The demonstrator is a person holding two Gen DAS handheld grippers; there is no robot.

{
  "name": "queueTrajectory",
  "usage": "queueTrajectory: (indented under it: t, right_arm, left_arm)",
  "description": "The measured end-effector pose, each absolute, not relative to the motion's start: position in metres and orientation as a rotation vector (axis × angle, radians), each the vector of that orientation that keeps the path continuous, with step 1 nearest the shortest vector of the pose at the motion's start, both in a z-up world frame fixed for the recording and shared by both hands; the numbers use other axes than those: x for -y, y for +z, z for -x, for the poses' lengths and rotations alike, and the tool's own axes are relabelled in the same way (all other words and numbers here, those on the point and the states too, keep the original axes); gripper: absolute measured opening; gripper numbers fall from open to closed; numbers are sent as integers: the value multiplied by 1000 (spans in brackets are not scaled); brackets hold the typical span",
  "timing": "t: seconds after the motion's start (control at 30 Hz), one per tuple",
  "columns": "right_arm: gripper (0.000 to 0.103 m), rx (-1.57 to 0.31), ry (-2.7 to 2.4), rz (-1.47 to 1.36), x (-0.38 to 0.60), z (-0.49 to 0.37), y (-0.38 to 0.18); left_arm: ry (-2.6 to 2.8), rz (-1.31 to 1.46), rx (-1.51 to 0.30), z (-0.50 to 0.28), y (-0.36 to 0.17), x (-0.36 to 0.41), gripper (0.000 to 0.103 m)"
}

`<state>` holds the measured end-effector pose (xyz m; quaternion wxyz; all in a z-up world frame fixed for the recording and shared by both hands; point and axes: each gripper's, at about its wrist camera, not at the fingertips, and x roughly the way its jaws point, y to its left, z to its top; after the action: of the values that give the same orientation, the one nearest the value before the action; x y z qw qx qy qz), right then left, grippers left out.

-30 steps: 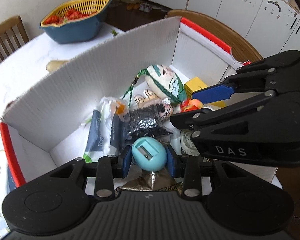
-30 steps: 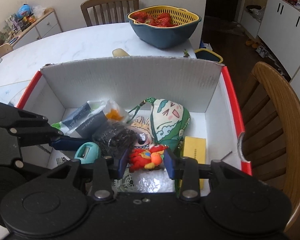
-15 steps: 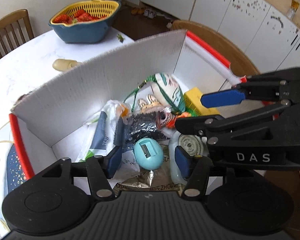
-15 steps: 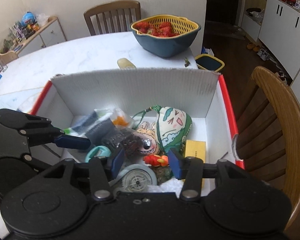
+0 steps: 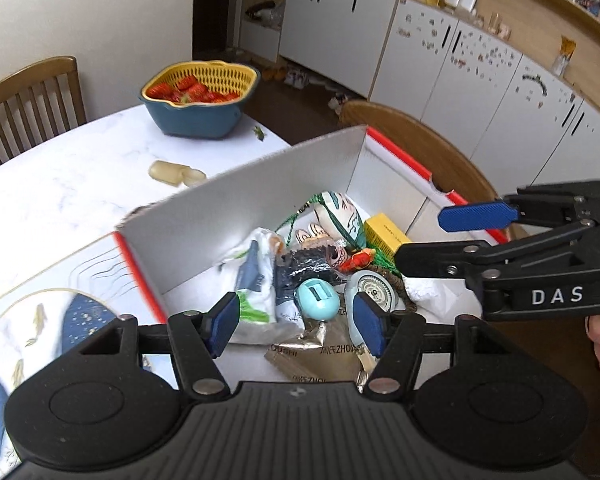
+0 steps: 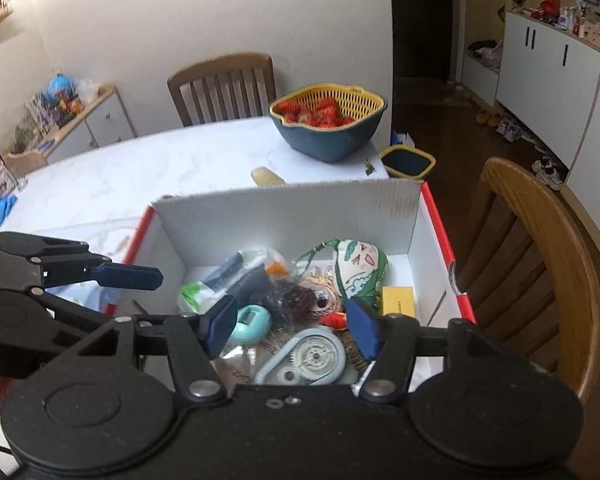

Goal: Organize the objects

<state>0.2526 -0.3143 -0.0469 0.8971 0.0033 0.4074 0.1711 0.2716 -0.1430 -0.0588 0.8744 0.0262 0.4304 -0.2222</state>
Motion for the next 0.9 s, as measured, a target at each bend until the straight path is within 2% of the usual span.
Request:
queueTrajectory:
  t: [0.1,0.23,0.3,0.37,0.43,0.47,0.6,0.67,0.8,0.9]
  right_arm:
    - [62,-819,339,-28,310,-240,-40]
    - [63,-780,319,-49,303,-221,-31]
    - [71,-761,305,-64,301,-212,-28]
    - [72,-736,298,-83,300,-203,-24]
    - [73,-717,293,-91,298,-195,-20]
    - [75,-706,288,-92,297,-190,-18]
    - [83,-662,269,-92,291,-173,-11]
    - [85,-653,260,-97,289,-166,-9]
    - [89,-639,236,-117,286,-152,-6]
    - [94,-620,219,-142,285,-142,-5]
  left_arm:
    - [-469,-46,-868,-262,-48,132,66]
    - [-488,-40,-829,-251,-36,120,67]
    - [-500,-42,-810,-245,-30,115,67]
    - [-510,-47,-788,-238,-24,110,67]
    - [-519,-56,-769,-231,-19,107,72]
    - [-526,-58,-759,-227,-16,105,78]
    - [-559,-68,-723,-215,-8,98,80]
    - [-568,-82,-703,-208,-5,96,85]
    - [-584,-87,-677,-198,1,91,87]
    - [-584,-94,-665,-192,4,87,98]
